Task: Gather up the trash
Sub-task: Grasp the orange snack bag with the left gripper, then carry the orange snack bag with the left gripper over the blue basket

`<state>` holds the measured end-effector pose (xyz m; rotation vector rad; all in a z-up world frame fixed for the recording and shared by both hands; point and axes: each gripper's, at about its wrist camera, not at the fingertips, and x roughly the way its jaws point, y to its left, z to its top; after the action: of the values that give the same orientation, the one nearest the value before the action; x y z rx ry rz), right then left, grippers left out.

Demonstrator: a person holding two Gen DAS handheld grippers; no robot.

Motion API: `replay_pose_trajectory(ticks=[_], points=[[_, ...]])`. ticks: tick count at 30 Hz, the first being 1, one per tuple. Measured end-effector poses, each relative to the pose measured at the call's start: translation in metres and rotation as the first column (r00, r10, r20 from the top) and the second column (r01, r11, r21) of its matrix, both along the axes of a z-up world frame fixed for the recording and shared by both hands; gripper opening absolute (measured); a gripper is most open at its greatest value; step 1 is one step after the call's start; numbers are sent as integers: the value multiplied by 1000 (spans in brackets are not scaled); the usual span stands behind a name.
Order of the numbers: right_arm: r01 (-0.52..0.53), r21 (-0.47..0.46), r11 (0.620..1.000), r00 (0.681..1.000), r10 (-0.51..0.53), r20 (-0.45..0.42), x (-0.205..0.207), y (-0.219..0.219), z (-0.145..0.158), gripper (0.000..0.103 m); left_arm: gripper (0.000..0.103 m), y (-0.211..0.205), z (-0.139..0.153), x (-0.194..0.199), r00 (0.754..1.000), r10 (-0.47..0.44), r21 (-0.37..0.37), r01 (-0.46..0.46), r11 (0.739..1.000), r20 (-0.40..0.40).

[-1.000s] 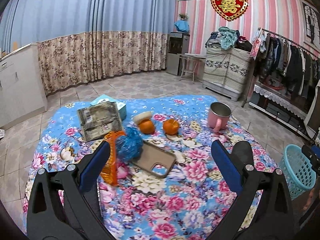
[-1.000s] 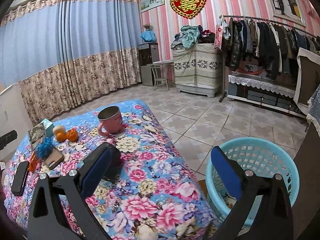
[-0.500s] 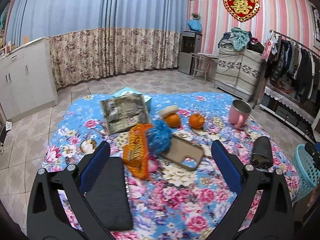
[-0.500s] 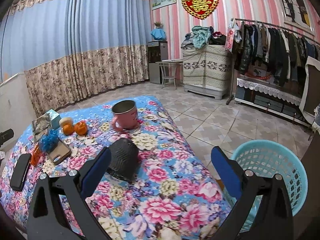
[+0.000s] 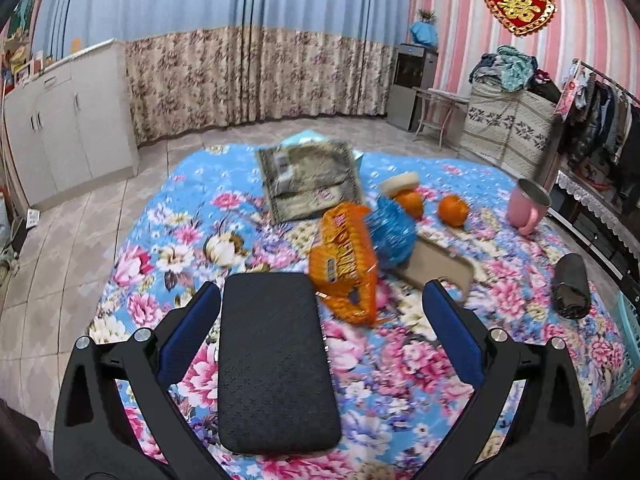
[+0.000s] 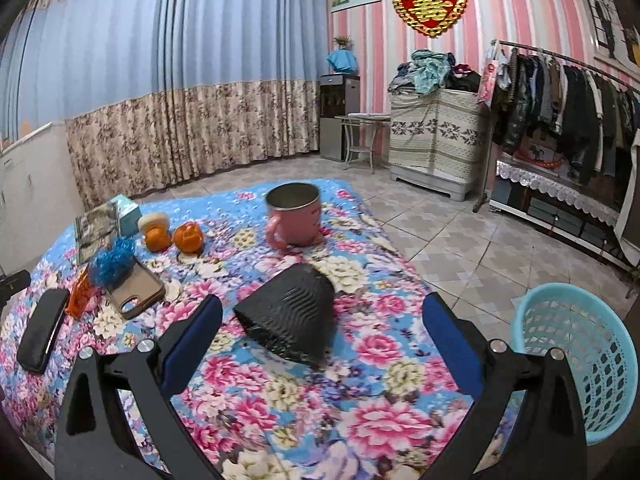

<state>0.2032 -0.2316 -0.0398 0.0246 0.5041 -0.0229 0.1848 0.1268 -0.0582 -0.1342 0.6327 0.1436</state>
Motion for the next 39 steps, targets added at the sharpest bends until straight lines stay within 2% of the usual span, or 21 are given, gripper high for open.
replay_pose_trajectory(ticks=[6,13,18,20,23,27,29,34,39], points=[[-23,-7,1000,999,23,-45,14,15,-14,99,97,4,-17,21,999,12,0,-12,1000,-43],[58,-8,998,995,-58,-78,26,7,-27,99,95,-4,-28,56,997,-11,-26,9,1000,-78],[61,-28,998,993,-64,-95,32,3,-32,99,75,-19,-44,80,988,-68,-17,66,998,-138],[46,-32,998,994,-49,-99,34,4,-32,99,58,-21,-49,85,984,-80,-10,79,997,-161],[21,-44,999,994,-26,-110,41,10,-34,99,35,-17,-54,89,978,-97,-49,89,995,-186],[7,-36,999,992,-12,-129,51,13,-35,98,22,-10,-49,86,978,-100,-48,93,995,-182],[9,-23,1000,990,-12,-137,54,13,-34,98,12,-6,-41,82,980,-108,-51,101,994,-167],[15,-1,1000,990,-15,-139,60,16,-32,99,7,-2,-21,72,987,-107,-27,104,994,-120],[51,29,998,983,-45,-176,79,18,-32,98,7,-5,0,66,991,-115,1,115,993,-74]])
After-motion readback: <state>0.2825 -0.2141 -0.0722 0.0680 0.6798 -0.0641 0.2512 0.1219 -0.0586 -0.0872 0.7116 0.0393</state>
